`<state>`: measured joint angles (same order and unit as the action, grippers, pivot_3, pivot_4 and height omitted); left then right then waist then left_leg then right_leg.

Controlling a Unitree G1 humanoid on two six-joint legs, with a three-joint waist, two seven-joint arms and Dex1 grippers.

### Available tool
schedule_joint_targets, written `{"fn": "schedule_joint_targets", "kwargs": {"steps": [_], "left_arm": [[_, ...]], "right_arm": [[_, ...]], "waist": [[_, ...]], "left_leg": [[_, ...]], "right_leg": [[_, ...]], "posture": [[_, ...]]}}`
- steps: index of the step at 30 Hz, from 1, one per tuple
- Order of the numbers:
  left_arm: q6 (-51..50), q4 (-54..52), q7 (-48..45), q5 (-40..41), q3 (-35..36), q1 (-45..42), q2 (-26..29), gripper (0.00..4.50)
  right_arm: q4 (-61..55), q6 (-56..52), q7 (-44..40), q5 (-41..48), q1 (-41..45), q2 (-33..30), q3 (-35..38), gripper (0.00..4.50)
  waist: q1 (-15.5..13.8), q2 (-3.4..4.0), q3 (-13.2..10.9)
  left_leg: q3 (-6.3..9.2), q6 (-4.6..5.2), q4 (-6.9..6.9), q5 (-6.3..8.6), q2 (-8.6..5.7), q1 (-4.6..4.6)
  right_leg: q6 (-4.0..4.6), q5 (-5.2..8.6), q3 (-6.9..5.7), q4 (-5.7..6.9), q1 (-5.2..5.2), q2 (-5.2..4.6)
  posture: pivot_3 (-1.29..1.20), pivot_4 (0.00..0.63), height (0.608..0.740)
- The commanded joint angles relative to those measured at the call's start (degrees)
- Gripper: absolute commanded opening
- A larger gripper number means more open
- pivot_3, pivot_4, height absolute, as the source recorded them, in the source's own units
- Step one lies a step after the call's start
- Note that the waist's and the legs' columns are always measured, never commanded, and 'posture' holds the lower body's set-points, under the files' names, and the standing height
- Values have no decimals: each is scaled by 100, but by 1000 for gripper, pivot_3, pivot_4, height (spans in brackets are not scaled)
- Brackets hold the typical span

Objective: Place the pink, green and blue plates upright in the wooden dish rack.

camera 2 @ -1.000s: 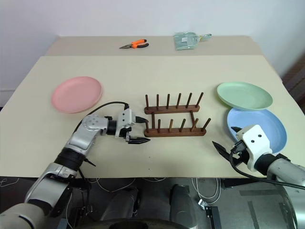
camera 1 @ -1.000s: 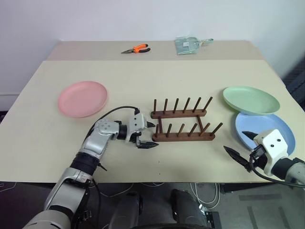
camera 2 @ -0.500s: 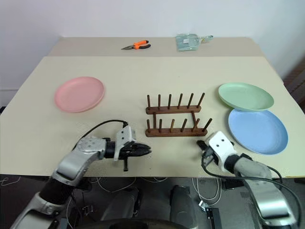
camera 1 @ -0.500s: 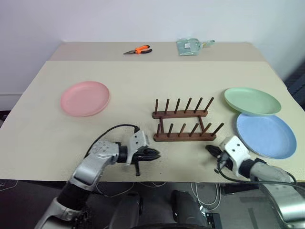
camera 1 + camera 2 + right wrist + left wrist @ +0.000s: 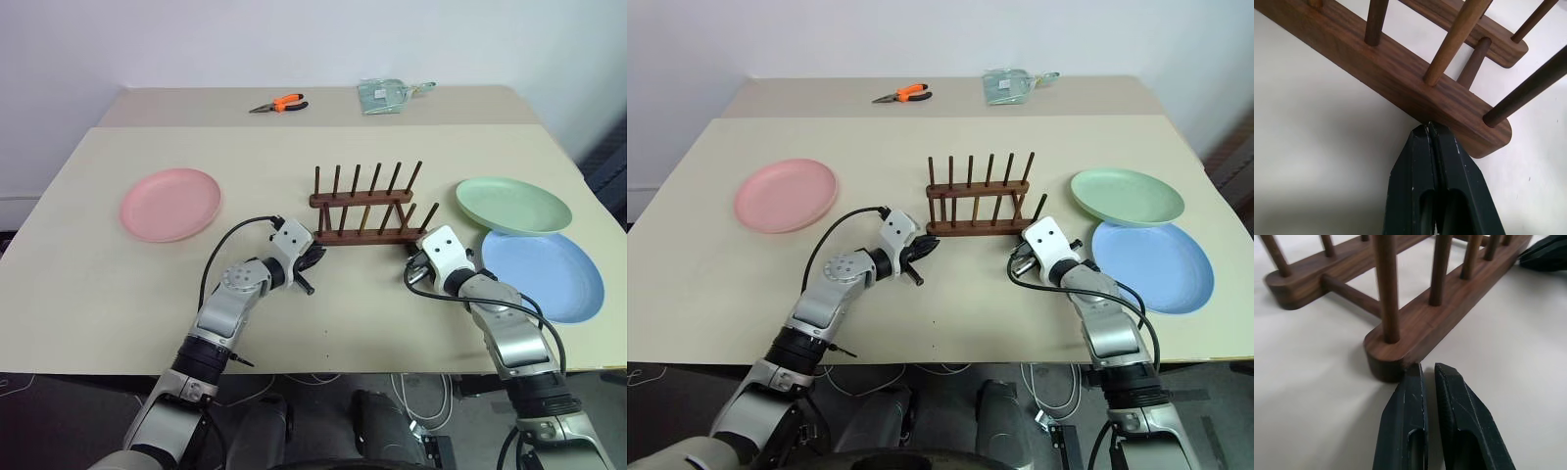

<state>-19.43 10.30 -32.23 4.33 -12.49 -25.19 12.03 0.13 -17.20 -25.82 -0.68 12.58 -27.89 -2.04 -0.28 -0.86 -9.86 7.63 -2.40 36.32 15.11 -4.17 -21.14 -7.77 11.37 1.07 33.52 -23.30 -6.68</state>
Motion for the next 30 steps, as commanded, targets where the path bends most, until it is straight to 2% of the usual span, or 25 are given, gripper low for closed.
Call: {"fn": "schedule_joint_targets", "kwargs": {"steps": [1,3,5,7,8,10,12,16,20,24,27,30], "left_arm": [[-192,-231,-41,300,490,199,219,612],[-330,-558,71,676,1025,276,291,1238],[-491,-722,796,934,1862,76,269,2211],[-578,-832,1337,1069,2393,-112,253,3241],[-601,-898,1692,1086,2660,-228,242,3681],[-697,-1021,2291,1104,3066,-415,181,3681],[-1025,-1115,3359,1127,3761,-663,73,3681],[-1815,-1590,4951,1218,4763,-868,-201,3681],[-2477,-2050,5882,1931,5622,-1004,-783,3681],[-2886,-1946,6223,2721,6217,-1088,-1034,3681],[-2877,-1294,6327,3421,6722,-1308,-1005,2858],[-2743,-702,6160,3757,6785,-1525,-791,1359]], "right_arm": [[-544,54,-440,283,-125,-123,30,1328],[-945,-7,-627,419,-246,-150,26,2291],[-1318,-58,-775,459,-348,-179,-47,3300],[-1531,-95,-857,469,-394,-184,-114,4371],[-1598,-119,-894,477,-385,-175,-161,4500],[-1656,-128,-936,454,-350,-167,-235,4500],[-1610,-122,-1023,502,-239,-137,-302,4500],[-1845,-469,-1483,1070,-44,-98,-345,4500],[-1685,-338,-1500,963,232,-115,-424,4500],[-1513,-135,-1469,849,387,-106,-464,4500],[-1600,-68,-1394,830,384,-50,-444,4500],[-1763,-109,-1332,867,287,-46,-358,4500]], "waist": [[38,1,0],[107,1,-1],[118,0,-5],[110,-1,-6],[96,-2,-6],[78,-5,-3],[67,-7,-3],[98,-8,-4],[70,-17,-7],[52,-40,-6],[52,-48,-10],[58,-49,-10]], "left_leg": [[0,0,-2,0,1,1],[3,0,-8,0,2,0],[3,0,-10,0,3,-3],[8,-5,-7,-3,4,-11],[9,-6,-7,-3,4,-12],[10,-7,-5,-4,2,-12],[12,-7,-4,-4,-4,-13],[13,-7,-8,-4,-4,-11],[14,-9,-6,-4,-4,-14],[17,-12,-3,-5,-5,-15],[18,-13,-4,-6,-5,-16],[18,-15,-4,-7,-5,-15]], "right_leg": [[0,0,0,0,-1,1],[-1,1,0,2,-4,1],[-1,1,0,5,-13,2],[-2,0,-1,9,-23,5],[-2,1,-1,11,-23,5],[-16,9,-1,8,-17,4],[-22,12,-1,1,-11,-2],[-22,11,-1,-2,-12,-1],[-20,9,-3,0,-13,1],[-22,10,-8,0,-10,1],[-20,9,-9,0,-13,1],[-9,2,-10,1,-13,2]], "posture": [[0,150,740],[0,150,740],[0,150,740],[0,150,740],[0,150,740],[0,150,740],[0,150,740],[0,150,740],[0,150,740],[0,150,740],[0,150,740],[0,150,740]]}}
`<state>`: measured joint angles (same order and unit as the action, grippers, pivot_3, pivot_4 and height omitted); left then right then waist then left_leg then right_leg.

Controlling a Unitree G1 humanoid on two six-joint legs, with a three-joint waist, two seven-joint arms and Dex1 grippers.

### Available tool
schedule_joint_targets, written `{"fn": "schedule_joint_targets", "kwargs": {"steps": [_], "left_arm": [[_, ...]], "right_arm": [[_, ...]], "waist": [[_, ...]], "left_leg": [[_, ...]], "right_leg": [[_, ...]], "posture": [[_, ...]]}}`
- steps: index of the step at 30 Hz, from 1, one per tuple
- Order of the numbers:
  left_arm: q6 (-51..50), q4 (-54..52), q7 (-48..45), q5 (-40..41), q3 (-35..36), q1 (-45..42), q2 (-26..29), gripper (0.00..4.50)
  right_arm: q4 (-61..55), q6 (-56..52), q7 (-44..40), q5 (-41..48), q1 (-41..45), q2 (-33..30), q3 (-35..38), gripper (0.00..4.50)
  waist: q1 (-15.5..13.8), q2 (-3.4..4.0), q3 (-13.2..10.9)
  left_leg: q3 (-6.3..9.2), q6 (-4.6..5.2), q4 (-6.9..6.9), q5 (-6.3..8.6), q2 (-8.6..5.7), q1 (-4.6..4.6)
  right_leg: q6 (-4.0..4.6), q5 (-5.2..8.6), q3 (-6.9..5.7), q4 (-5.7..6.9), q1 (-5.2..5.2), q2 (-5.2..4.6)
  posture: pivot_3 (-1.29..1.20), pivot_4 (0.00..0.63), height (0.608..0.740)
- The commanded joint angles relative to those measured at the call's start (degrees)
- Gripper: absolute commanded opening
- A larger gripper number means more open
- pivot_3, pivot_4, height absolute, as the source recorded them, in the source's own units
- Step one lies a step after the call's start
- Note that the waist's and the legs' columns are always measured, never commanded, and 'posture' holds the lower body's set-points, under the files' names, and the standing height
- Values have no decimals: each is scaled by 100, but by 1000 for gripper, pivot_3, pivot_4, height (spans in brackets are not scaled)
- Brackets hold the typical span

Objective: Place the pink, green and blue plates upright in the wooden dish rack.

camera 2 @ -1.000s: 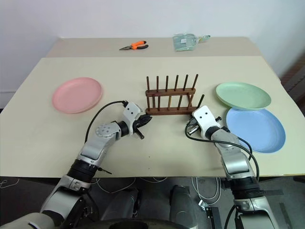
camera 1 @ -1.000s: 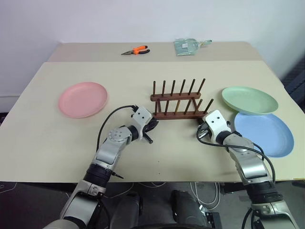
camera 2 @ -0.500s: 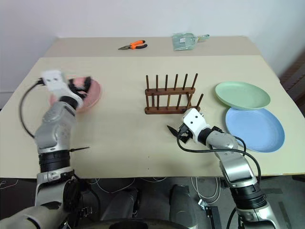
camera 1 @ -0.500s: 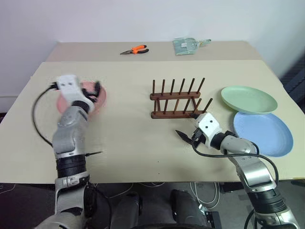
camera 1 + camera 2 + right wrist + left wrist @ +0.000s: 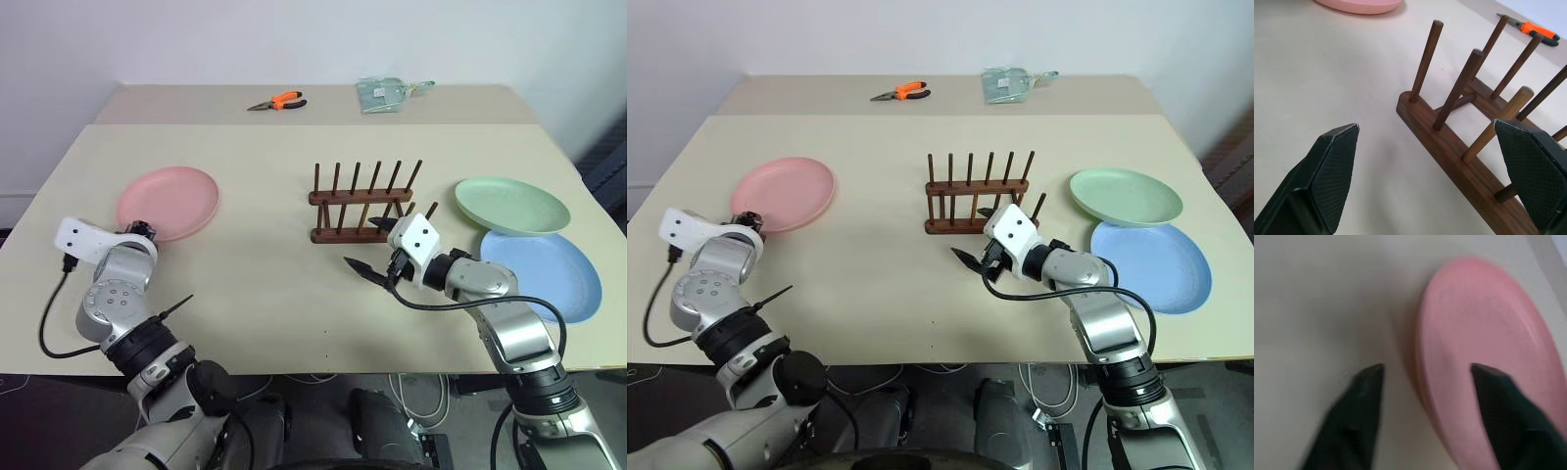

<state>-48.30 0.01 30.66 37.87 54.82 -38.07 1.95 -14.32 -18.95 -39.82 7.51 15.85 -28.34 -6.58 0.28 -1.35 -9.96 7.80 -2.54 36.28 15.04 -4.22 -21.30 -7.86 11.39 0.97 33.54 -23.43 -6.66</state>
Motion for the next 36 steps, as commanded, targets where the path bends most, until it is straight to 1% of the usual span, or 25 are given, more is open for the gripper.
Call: {"fn": "schedule_joint_targets", "kwargs": {"steps": [1,2,3,6,10,14,16,18,21,23,24,29,31,34,36], "left_arm": [[167,446,-184,494,15,-308,263,825],[174,533,-261,561,-63,-356,310,322],[177,559,-406,584,-228,-383,352,84],[197,404,-1098,456,-1043,-396,464,84],[455,-94,-1993,172,-2347,-595,536,84],[547,-413,-2540,-217,-3512,-898,626,84],[570,-478,-2690,-410,-3907,-1010,675,84],[555,-592,-2847,-452,-4194,-1132,644,84],[453,-765,-2856,-380,-4386,-1275,502,84],[349,-868,-2781,-310,-4406,-1293,394,0],[286,-927,-2768,-292,-4425,-1279,365,0],[69,-1186,-2651,-95,-4266,-1119,216,0],[6,-1251,-2679,59,-4149,-1037,169,0],[13,-1241,-2588,337,-3845,-993,7,1019],[247,-1119,-2425,646,-3460,-1165,-161,2032]], "right_arm": [[-380,10,67,90,-71,-25,144,4500],[-444,-76,54,160,-92,-48,199,4500],[-538,-164,33,232,-90,-79,258,4500],[-749,-214,126,180,75,-148,329,4500],[-937,-58,255,-150,714,-228,152,4500],[-567,835,256,-1111,1490,-469,-391,4500],[-328,1256,236,-1443,1789,-511,-626,4500],[132,1811,316,-2101,2122,-616,-984,4500],[937,2243,636,-2835,2513,-606,-1272,4500],[1366,2447,885,-3195,2705,-579,-1350,3986],[1536,2532,1030,-3359,2779,-564,-1366,3623],[1922,2752,1216,-3800,2810,-638,-1387,1142],[1917,2785,1270,-3910,2775,-670,-1338,48],[1834,2820,1413,-4070,2762,-702,-1234,0],[1711,2851,1419,-4022,2729,-714,-1132,0]], "waist": [[-4,-2,-1],[-5,-4,-2],[-8,-5,-2],[-15,-7,-4],[-32,-7,-5],[-48,-7,-4],[-24,-7,-4],[22,-7,-4],[46,-7,-5],[44,-7,-5],[45,-7,-5],[45,-7,-5],[58,-5,-6],[38,-11,-10],[23,-13,-11]], "left_leg": [[-1,0,0,0,0,0],[0,0,0,0,-1,-1],[0,-1,0,0,-1,-2],[-1,-1,0,0,-2,-4],[-3,-3,1,-2,-2,-6],[-5,-4,-5,-2,-1,-6],[-9,-4,-9,-2,0,-4],[-9,-5,-11,-3,0,-4],[-11,-7,-9,-4,0,-4],[-10,-7,-10,-4,0,-5],[-10,-6,-10,-4,0,-6],[-11,-22,-12,-13,0,-8],[-11,-21,-12,-13,0,-7],[-10,-21,-10,-13,1,-9],[-10,-21,-6,-13,-2,-12]], "right_leg": [[0,0,1,0,0,0],[0,0,0,0,0,0],[1,0,0,0,-1,0],[1,-1,1,-2,-1,0],[3,-2,1,-2,-3,0],[3,-2,1,-6,-6,0],[3,-2,2,-8,-7,0],[3,-1,3,-9,-6,0],[3,-2,5,-9,-7,0],[3,-2,6,-8,-11,0],[3,-2,6,-8,-11,0],[4,-2,9,-9,-14,0],[4,-2,9,-9,-13,0],[4,-2,9,-8,-14,1],[4,-2,10,-11,-12,0]], "posture": [[0,150,740],[0,150,740],[0,150,740],[0,150,740],[0,150,740],[0,150,740],[0,150,740],[0,150,740],[0,150,740],[0,150,740],[0,150,740],[0,150,740],[0,150,740],[0,150,740],[0,150,740]]}}
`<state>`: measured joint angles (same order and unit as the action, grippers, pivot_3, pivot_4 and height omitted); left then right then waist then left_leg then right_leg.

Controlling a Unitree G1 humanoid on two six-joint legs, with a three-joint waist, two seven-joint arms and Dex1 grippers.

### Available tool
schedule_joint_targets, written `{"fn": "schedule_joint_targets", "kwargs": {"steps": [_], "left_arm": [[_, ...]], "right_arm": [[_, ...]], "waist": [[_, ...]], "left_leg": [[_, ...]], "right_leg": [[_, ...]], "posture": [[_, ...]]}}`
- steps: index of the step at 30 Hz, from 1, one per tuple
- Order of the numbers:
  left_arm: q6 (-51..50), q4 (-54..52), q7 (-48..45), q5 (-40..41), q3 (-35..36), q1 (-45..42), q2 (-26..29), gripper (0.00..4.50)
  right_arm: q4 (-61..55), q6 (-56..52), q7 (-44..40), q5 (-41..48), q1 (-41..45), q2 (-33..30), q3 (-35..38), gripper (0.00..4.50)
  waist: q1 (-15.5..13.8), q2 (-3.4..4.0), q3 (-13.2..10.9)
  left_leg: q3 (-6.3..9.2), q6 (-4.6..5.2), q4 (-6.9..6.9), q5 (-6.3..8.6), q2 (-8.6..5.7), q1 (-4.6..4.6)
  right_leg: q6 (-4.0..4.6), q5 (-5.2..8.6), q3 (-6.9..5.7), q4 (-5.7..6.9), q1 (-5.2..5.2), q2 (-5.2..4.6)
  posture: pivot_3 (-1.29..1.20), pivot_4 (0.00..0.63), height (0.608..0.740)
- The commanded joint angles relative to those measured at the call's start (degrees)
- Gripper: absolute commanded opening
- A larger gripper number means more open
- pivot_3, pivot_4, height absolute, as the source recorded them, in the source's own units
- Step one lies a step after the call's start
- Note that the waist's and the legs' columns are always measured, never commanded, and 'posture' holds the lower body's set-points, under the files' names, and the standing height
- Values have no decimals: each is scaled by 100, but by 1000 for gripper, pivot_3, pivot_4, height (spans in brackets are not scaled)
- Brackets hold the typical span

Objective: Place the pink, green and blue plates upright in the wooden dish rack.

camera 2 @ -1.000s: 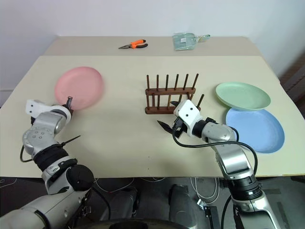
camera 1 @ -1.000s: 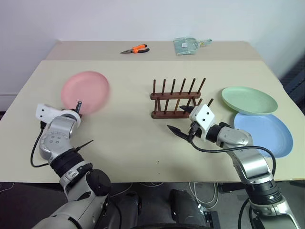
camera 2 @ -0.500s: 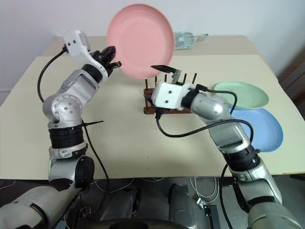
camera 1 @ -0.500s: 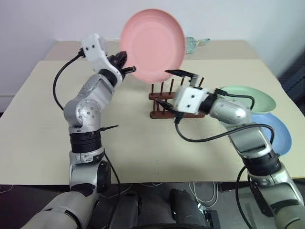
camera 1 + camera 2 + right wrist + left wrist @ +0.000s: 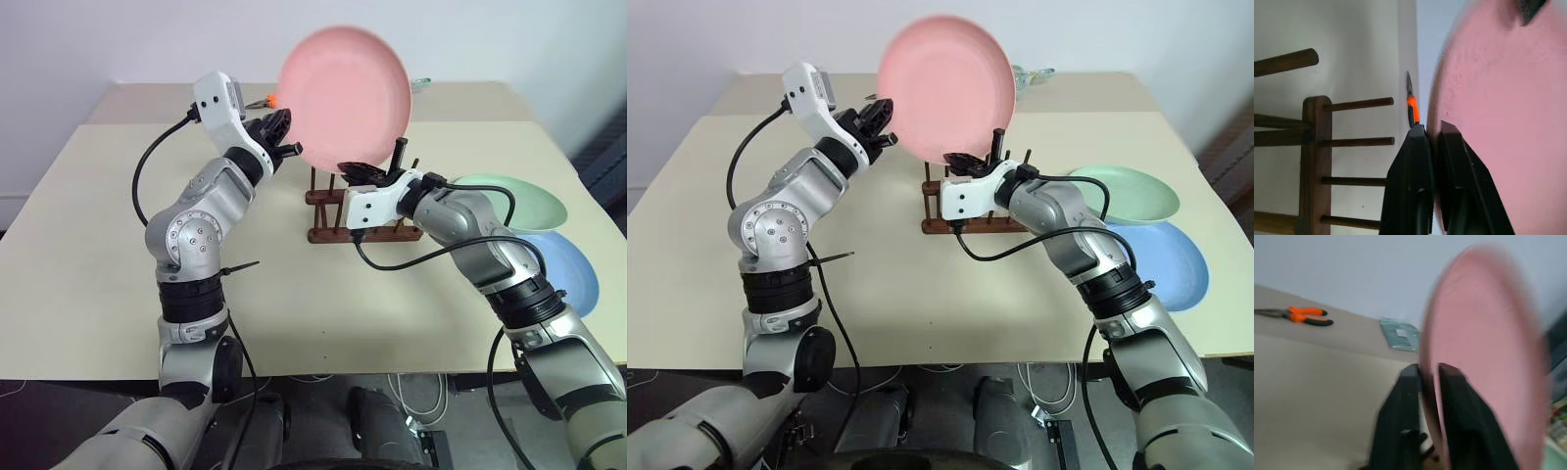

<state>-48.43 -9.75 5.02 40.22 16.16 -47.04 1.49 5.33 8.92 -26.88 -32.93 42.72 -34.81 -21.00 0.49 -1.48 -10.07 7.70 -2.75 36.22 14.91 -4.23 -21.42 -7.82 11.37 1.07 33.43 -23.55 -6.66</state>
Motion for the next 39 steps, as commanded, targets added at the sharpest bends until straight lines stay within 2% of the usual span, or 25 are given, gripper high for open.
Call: {"fn": "schedule_joint_targets", "kwargs": {"steps": [1,2,3,4,6,8,10,13,16,18,22,28,33,34,36,39], "left_arm": [[522,-48,209,482,627,-398,-144,2519],[748,54,267,507,808,-503,-130,3103],[980,196,194,301,863,-527,80,3582],[1130,300,132,148,874,-530,240,3582],[1382,462,-355,-462,437,-289,849,3582],[1610,535,-1142,-1007,-223,140,1490,3582],[1621,241,-2442,-870,-778,838,1999,3582],[1485,-464,-3966,-338,-1305,1692,2486,3582],[1346,-1116,-5062,-201,-1943,2396,3013,3582],[1233,-1331,-5299,-107,-2129,2588,3110,3582],[1114,-1486,-5351,-68,-2233,2658,3054,3582],[1296,-1468,-5203,-506,-2418,2605,2922,3582],[1545,-1332,-5082,-888,-2449,2561,2849,3582],[1631,-1296,-5049,-973,-2448,2550,2813,3647],[1723,-1212,-4973,-1072,-2419,2511,2724,3647],[1815,-1121,-4970,-1211,-2435,2502,2673,3647]], "right_arm": [[-377,36,65,230,-35,-48,438,0],[-498,-10,-5,467,-116,-23,583,0],[-744,-243,-212,1097,-289,78,914,0],[-920,-420,-363,1544,-411,148,1147,0],[-1491,-1189,-790,2834,-716,354,1762,0],[-2086,-2508,-1101,4347,-897,507,2495,0],[-2463,-3727,-1198,5951,-1017,562,3295,0],[-2561,-4856,-941,7339,-987,584,4000,0],[-2485,-5371,-678,7936,-988,563,4269,0],[-2366,-5468,-485,8101,-974,592,4368,0],[-2186,-5518,-260,8262,-1002,619,4410,0],[-1771,-5728,90,8818,-1032,810,4596,0],[-1520,-5699,310,8865,-1046,836,4551,0],[-1467,-5695,343,8888,-1042,849,4556,692],[-1451,-5677,299,8891,-1073,821,4516,1505],[-1509,-5640,246,8881,-1129,788,4459,3074]], "waist": [[1,-3,-1],[-2,-6,-3],[1,-7,-4],[3,-7,-4],[41,-4,-4],[46,1,-5],[25,5,-7],[17,8,-9],[22,14,-19],[21,36,-25],[25,41,-25],[15,41,-25],[20,40,-24],[25,41,-25],[21,43,-26],[22,43,-26]], "left_leg": [[0,0,0,0,0,1],[0,0,-1,0,0,1],[2,0,-2,0,1,0],[2,-1,-5,-1,1,2],[-2,-2,-9,-1,3,6],[-4,3,-11,2,6,9],[-3,19,-9,10,5,8],[0,26,-7,14,7,5],[0,30,-8,17,10,-2],[-5,30,-10,17,12,2],[-7,31,-9,17,12,3],[-9,32,-6,17,10,3],[-9,32,-5,17,11,5],[-9,32,-6,17,11,5],[-9,32,-7,17,11,5],[-9,32,-8,17,11,4]], "right_leg": [[0,0,0,-2,1,0],[0,0,-1,-3,1,0],[0,0,-2,-3,1,0],[0,0,-2,-3,1,1],[0,0,2,-5,1,3],[1,-1,7,-5,3,9],[3,-1,9,-5,3,9],[7,-1,7,-11,7,8],[32,8,4,-12,-1,3],[34,9,6,-10,-1,2],[33,8,6,-8,-1,3],[28,6,6,-8,1,2],[27,6,6,-8,3,3],[27,6,6,-8,3,3],[27,5,6,-7,1,3],[12,-3,5,-7,0,4]], "posture": [[0,150,740],[0,150,740],[0,150,740],[0,150,740],[0,150,740],[0,150,740],[0,150,740],[0,150,740],[0,150,740],[0,150,740],[0,150,740],[0,150,740],[0,150,740],[0,150,740],[0,150,740],[0,150,740]]}}
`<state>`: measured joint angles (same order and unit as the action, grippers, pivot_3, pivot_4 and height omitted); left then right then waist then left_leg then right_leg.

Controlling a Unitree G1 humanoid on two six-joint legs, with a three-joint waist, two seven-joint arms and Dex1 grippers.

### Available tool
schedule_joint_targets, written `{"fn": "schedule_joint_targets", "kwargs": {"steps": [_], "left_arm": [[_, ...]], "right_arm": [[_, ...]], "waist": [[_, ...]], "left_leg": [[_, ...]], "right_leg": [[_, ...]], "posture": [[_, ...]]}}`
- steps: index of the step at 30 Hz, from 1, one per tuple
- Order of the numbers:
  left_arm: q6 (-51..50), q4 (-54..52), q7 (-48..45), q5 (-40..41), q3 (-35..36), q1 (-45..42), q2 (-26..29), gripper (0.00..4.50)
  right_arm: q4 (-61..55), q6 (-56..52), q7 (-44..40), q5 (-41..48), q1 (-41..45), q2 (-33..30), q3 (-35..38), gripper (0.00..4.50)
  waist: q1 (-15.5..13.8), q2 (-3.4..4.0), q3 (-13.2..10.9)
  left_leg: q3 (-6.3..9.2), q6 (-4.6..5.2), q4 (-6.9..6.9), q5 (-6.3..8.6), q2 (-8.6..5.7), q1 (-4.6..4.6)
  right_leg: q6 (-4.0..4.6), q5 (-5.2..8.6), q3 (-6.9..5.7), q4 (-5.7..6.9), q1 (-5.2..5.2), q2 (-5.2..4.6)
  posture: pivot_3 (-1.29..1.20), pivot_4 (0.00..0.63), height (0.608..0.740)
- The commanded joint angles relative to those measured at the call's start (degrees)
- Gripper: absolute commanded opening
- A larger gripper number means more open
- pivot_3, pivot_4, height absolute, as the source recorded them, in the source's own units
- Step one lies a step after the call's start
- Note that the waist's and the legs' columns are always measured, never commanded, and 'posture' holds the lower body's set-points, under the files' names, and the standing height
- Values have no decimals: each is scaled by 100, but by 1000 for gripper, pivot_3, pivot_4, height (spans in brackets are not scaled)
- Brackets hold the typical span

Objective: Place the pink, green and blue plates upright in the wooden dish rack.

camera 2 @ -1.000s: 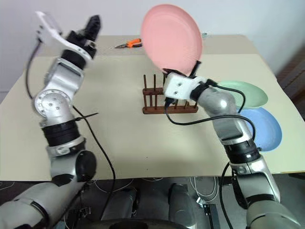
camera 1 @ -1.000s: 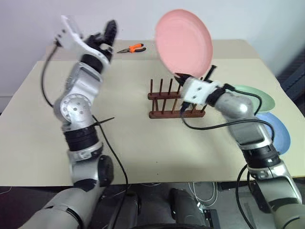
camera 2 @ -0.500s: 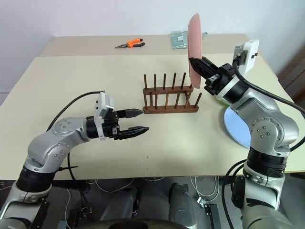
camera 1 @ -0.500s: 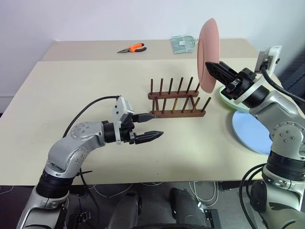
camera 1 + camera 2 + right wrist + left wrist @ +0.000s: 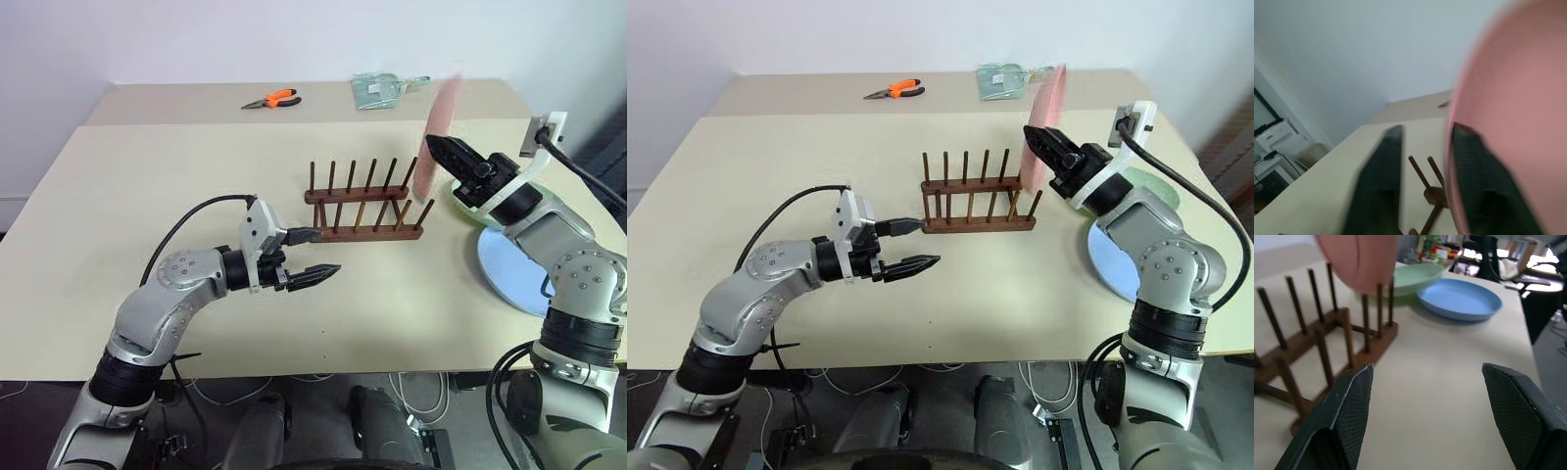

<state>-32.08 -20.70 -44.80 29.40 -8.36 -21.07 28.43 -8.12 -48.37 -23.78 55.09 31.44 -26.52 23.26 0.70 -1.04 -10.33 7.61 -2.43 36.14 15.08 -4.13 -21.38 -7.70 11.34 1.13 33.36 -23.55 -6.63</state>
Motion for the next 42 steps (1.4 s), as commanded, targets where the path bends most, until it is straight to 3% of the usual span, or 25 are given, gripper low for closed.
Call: {"fn": "schedule_joint_targets", "kwargs": {"steps": [1,3,13,22,30,33,39,42], "left_arm": [[208,-9,-2,-167,3,-81,-26,3647],[214,5,-24,-201,-11,-42,-44,3647],[332,143,-8,-382,13,67,-110,3647],[411,261,-57,-451,64,132,-96,3647],[433,275,-116,-502,14,176,-137,3647],[447,261,-132,-540,-2,223,-134,3647],[468,229,-126,-562,13,285,-109,3647],[496,237,-131,-582,-11,293,-116,3647]], "right_arm": [[-180,107,-69,60,-15,-52,18,3552],[-215,134,-83,-7,-42,-99,-22,4451],[-213,760,-402,-943,-85,-680,-404,4451],[1442,2626,-1373,-3390,278,-1833,-1667,4451],[3387,3759,-1919,-4515,1208,-1594,-2453,4451],[3972,4059,-1992,-4698,1492,-1471,-2495,3225],[4000,3945,-2421,-4382,1541,-1415,-2148,101],[3721,3559,-2457,-3953,1514,-1352,-1777,38]], "waist": [[1,0,0],[0,0,0],[-4,-1,0],[4,-1,-1],[27,2,-3],[22,2,-3],[0,3,-5],[5,4,-5]], "left_leg": [[0,0,0,0,0,0],[0,0,0,0,0,0],[0,0,1,0,0,0],[-6,0,0,0,-1,0],[-11,0,1,0,0,2],[-10,0,1,0,0,2],[-4,-1,2,0,-4,-2],[-4,-1,0,0,-3,0]], "right_leg": [[-1,0,1,0,0,0],[-1,0,0,0,0,0],[-2,0,-1,-1,1,0],[-3,1,-1,-3,1,-1],[-3,0,2,-1,1,-1],[-2,-1,2,-2,2,-1],[-3,-1,3,-4,1,-2],[-3,-1,2,-2,1,-2]], "posture": [[0,150,740],[0,150,740],[0,150,740],[0,150,740],[0,150,740],[0,150,740],[0,150,740],[0,150,740]]}}
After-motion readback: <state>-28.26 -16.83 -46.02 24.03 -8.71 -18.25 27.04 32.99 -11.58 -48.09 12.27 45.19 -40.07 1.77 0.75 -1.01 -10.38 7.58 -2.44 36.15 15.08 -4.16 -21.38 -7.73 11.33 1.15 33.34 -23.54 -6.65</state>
